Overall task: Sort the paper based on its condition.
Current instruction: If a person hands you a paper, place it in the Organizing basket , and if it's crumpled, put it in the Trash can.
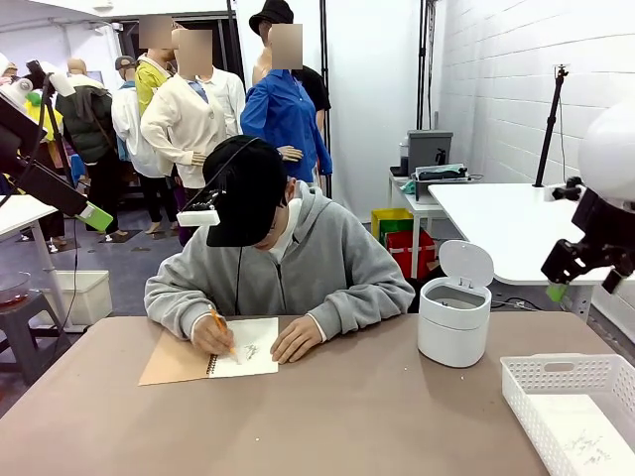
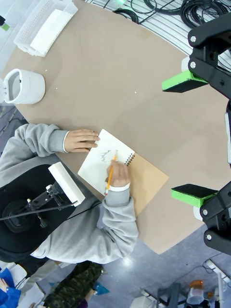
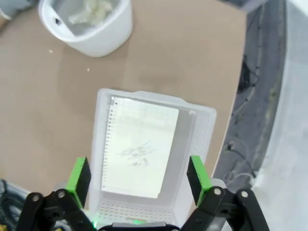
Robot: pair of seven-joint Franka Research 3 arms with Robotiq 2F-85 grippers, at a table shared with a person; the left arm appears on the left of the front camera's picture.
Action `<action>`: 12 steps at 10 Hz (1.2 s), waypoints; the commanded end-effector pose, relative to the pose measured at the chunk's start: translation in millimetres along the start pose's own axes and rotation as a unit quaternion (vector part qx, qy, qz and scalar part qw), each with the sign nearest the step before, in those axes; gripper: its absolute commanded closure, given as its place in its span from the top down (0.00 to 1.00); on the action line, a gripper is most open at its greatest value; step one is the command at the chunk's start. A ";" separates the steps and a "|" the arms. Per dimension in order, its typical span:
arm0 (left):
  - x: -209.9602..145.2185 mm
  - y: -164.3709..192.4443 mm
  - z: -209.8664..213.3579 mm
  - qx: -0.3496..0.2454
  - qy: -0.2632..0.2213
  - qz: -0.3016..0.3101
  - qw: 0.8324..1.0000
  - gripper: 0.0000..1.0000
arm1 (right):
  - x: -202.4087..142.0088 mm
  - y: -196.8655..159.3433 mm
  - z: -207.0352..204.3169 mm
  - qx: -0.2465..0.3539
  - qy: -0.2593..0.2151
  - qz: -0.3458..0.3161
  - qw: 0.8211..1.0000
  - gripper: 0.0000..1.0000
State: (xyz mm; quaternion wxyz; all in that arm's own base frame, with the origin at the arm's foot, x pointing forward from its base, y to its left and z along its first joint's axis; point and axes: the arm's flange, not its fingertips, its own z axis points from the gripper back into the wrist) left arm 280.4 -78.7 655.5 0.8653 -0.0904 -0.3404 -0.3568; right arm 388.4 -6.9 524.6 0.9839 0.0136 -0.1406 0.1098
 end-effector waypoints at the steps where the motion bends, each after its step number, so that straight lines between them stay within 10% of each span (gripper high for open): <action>1: -0.5 0.8 0.3 -0.004 -0.003 0.001 1.000 1.00 | -1.6 6.7 13.6 0.031 -0.023 0.057 0.998 1.00; 7: -0.5 0.8 0.3 -0.004 -0.003 0.001 1.000 1.00 | 1.5 10.9 15.7 0.013 -0.021 0.039 0.999 1.00; 12: -0.5 0.8 0.3 -0.004 -0.003 0.001 1.000 1.00 | 37.2 95.7 44.5 0.150 -0.076 0.229 0.959 1.00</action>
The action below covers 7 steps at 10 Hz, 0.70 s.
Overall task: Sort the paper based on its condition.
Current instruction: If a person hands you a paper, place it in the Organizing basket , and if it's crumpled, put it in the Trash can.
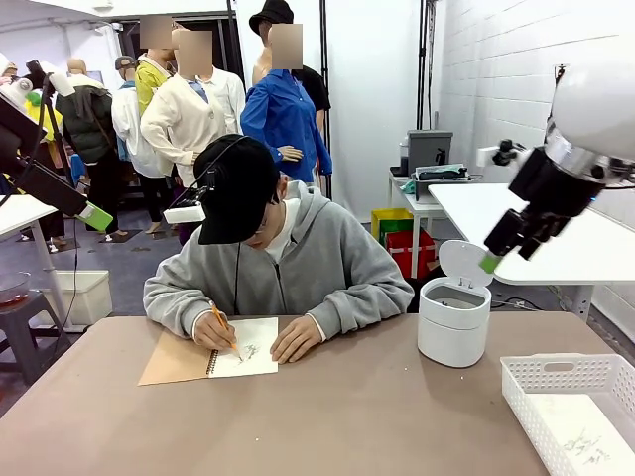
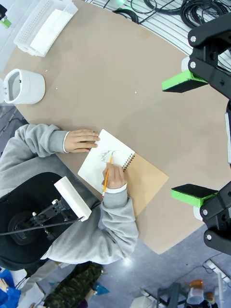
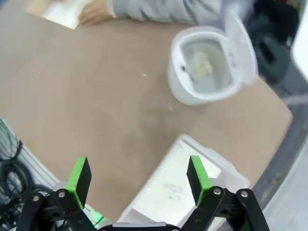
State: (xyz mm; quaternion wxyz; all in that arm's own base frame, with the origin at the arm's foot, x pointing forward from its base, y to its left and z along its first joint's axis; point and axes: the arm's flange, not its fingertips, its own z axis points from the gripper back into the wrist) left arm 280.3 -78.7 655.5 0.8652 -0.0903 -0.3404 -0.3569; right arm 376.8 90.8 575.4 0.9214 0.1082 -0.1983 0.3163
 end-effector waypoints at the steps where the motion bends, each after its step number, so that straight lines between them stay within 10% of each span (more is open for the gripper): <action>1: -0.5 0.8 0.3 -0.004 -0.003 0.001 1.000 1.00 | 33.4 11.1 1.3 0.056 -0.033 0.068 0.996 1.00; 4: -0.5 0.8 0.3 -0.004 -0.003 0.001 1.000 1.00 | 138.8 83.0 -8.5 0.060 -0.124 0.133 0.981 1.00; 7: -0.5 0.8 0.3 -0.004 -0.003 0.001 1.000 1.00 | 164.5 98.6 -8.4 0.065 -0.145 0.142 0.977 1.00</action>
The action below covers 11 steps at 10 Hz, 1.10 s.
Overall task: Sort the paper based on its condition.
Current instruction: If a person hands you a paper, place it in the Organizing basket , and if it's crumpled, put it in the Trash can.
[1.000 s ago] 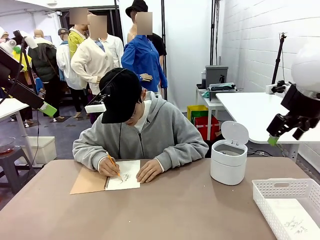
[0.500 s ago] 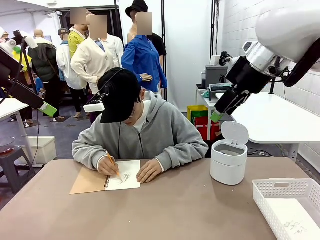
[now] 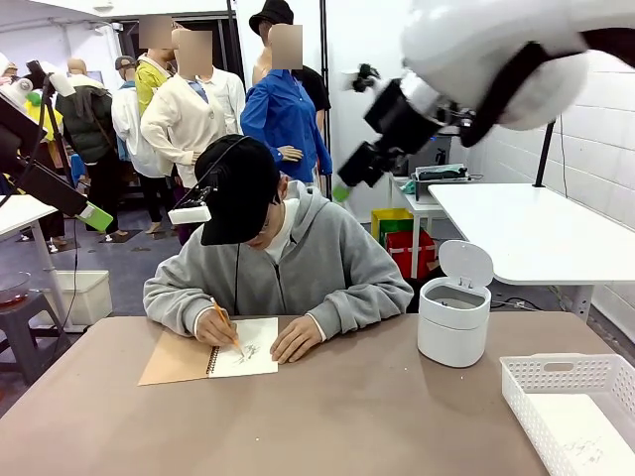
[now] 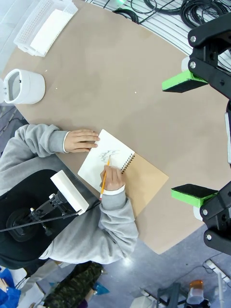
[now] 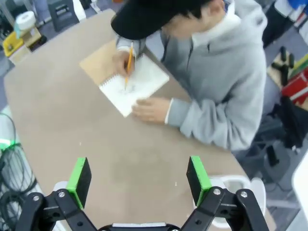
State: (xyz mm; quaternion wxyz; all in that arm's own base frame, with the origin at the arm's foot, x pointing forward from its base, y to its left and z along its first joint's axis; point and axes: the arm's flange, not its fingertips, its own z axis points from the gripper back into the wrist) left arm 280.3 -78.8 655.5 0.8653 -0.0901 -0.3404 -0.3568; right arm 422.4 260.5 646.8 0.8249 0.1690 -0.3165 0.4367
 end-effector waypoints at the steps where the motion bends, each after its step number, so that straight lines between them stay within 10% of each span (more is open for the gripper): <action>1: -0.5 0.9 0.3 -0.005 -0.003 0.001 1.000 1.00 | 15.4 -11.2 -7.3 0.002 -0.013 0.006 1.000 1.00; 11: -0.5 0.9 0.3 -0.005 -0.003 0.001 1.000 1.00 | 20.8 -6.1 24.2 0.067 0.025 0.031 0.997 1.00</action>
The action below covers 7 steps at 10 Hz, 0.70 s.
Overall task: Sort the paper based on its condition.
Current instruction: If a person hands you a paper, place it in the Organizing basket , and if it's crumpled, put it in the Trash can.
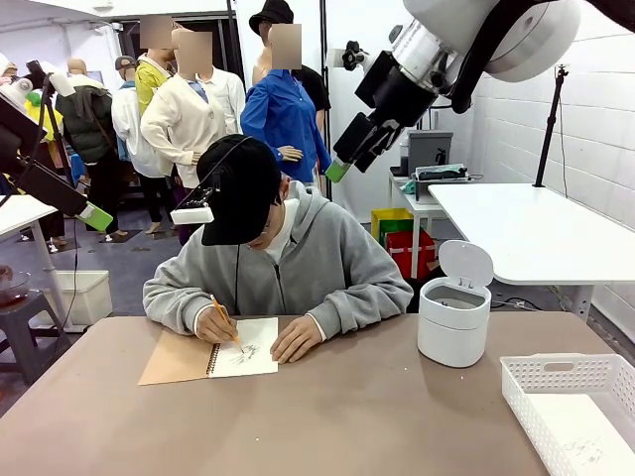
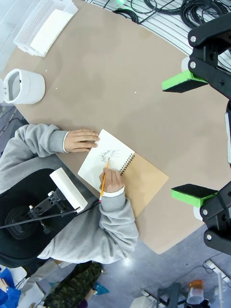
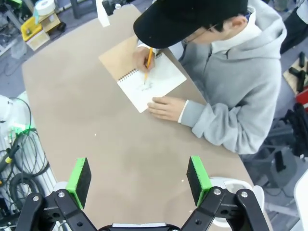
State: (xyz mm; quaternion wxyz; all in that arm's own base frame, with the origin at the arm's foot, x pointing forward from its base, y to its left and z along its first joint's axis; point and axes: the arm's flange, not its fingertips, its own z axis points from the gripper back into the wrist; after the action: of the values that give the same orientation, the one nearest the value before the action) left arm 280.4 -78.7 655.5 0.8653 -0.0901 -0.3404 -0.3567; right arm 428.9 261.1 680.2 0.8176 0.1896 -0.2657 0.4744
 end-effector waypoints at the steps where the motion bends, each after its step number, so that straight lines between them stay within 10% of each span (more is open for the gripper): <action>1: -0.5 0.8 0.3 -0.005 -0.003 0.001 1.000 1.00 | -4.4 0.6 3.0 0.020 -0.013 0.013 1.000 1.00; 7: -0.5 0.8 0.3 -0.005 -0.003 0.001 1.000 1.00 | 0.0 0.0 0.0 0.000 0.000 0.000 1.000 1.00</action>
State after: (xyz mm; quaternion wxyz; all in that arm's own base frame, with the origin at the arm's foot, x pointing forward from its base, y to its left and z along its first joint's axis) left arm 280.3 -78.7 655.5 0.8653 -0.0901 -0.3404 -0.3567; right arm 428.5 260.4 680.6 0.8176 0.1895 -0.2657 0.4744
